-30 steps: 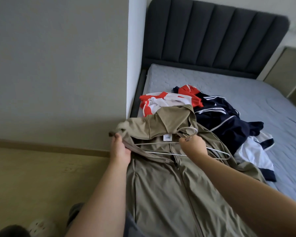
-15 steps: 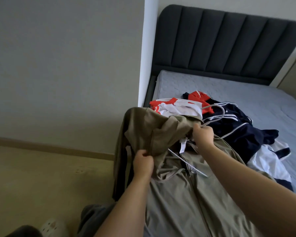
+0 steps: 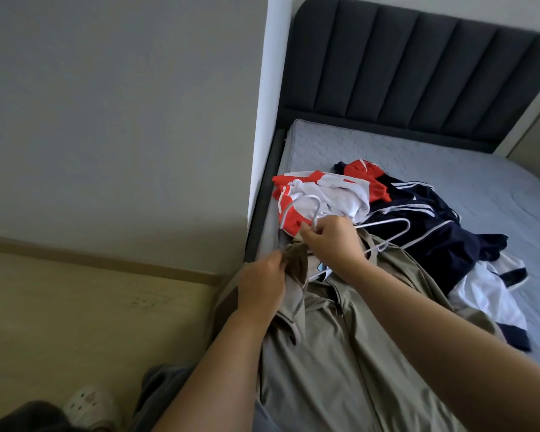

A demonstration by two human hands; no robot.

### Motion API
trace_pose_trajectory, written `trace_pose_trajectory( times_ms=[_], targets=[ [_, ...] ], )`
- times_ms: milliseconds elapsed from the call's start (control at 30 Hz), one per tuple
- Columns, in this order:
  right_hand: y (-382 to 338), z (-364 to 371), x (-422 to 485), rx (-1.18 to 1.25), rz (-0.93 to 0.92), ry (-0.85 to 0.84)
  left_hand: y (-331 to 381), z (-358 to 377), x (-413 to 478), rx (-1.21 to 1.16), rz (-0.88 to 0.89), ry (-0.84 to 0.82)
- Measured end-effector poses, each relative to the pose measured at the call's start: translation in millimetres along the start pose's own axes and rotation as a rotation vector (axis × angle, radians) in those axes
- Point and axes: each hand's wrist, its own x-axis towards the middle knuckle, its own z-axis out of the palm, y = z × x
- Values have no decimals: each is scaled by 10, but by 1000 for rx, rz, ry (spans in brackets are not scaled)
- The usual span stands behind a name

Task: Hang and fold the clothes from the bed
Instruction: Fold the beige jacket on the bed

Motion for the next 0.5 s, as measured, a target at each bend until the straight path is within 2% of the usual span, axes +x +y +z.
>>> trace_pose_trajectory(
  times_ms=[133, 233, 300, 367, 433, 500],
  targets=[
    [-69, 108, -47, 45, -152, 53, -36, 6, -2, -38, -111, 61],
    [89, 147, -98, 62, -52, 181, -69, 10, 37, -82, -254, 124],
    [322, 150, -147, 114, 126, 248, -97, 9, 63, -91, -334, 177],
    [634, 172, -198, 147, 423, 239, -124, 12, 83, -111, -398, 203],
    [935, 192, -255, 224, 729, 139, -151, 19, 104, -133, -433, 225],
    [1175, 246, -347, 393, 937, -33, -172, 26, 129, -158, -462, 255]
  ],
)
